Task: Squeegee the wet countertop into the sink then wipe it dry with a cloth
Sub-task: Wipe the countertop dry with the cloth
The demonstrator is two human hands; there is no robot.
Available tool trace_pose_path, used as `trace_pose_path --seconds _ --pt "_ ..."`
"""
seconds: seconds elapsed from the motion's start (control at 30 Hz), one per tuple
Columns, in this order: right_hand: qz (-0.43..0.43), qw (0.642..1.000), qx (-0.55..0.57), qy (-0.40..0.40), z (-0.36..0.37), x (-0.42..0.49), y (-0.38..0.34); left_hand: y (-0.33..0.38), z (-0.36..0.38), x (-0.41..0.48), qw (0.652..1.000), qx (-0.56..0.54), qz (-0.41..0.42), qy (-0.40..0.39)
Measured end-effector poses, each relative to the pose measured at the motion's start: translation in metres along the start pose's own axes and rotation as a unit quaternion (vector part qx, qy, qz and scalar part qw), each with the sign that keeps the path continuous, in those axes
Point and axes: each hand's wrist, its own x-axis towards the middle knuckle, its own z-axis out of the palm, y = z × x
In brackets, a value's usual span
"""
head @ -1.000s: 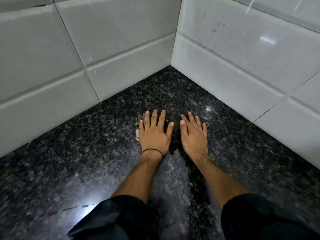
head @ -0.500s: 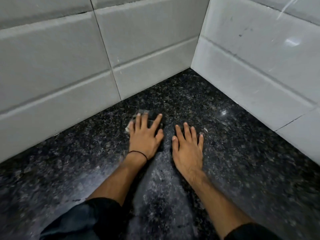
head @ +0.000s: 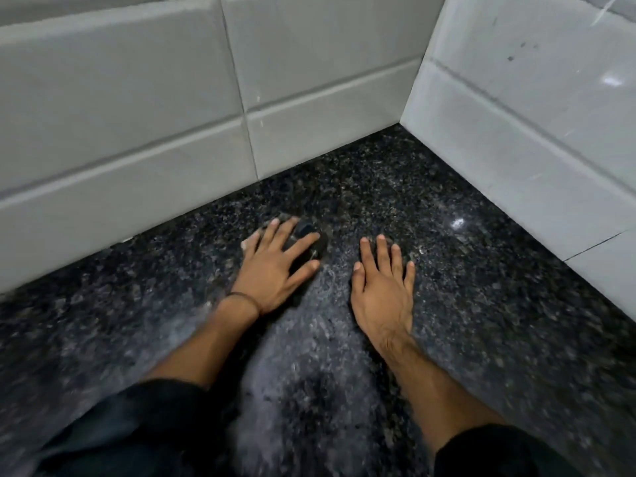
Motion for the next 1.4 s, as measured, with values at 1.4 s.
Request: trace_pose_path --seconds 1.4 --pt "-0.033 0.999 0.02 0.012 -0.06 -0.191 0.135 0.108 0.046 -0.227 0.993 0.033 -0.097 0.054"
